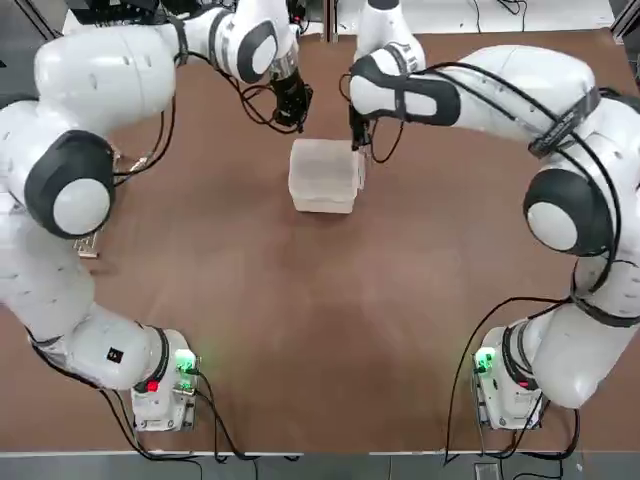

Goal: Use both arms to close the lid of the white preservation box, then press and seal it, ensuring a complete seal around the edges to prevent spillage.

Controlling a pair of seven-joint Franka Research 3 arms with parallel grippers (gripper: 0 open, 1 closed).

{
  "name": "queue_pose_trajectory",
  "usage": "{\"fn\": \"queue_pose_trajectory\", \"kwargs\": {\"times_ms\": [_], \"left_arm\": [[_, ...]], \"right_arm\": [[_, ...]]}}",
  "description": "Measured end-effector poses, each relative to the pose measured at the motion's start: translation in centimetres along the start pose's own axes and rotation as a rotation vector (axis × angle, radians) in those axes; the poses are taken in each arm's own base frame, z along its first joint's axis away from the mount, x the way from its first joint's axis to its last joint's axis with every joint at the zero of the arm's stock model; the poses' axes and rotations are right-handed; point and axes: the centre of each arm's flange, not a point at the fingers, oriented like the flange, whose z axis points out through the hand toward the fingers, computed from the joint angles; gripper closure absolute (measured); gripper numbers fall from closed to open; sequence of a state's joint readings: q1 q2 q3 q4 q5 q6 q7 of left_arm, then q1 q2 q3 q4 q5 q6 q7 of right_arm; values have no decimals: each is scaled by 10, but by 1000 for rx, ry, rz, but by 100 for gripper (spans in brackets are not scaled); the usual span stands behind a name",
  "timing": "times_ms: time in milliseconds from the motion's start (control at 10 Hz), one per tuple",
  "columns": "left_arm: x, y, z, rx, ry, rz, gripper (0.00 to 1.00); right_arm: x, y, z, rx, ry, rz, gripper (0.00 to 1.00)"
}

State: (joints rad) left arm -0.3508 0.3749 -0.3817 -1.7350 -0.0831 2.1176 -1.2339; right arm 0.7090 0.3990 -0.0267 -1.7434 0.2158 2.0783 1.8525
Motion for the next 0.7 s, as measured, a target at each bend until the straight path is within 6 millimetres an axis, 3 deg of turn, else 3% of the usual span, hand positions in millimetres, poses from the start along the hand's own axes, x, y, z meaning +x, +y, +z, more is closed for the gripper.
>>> {"fn": "queue_pose_trajectory", "kwargs": {"times_ms": [400,700], "left_arm": [[-39,51,33,-11,28,-36,99],[-65,80,72,-65,48,-52,99]], "right_arm": [[67,-3,27,-87,-147,-87,99],[81,1,39,-109,-214,-109,99]]}}
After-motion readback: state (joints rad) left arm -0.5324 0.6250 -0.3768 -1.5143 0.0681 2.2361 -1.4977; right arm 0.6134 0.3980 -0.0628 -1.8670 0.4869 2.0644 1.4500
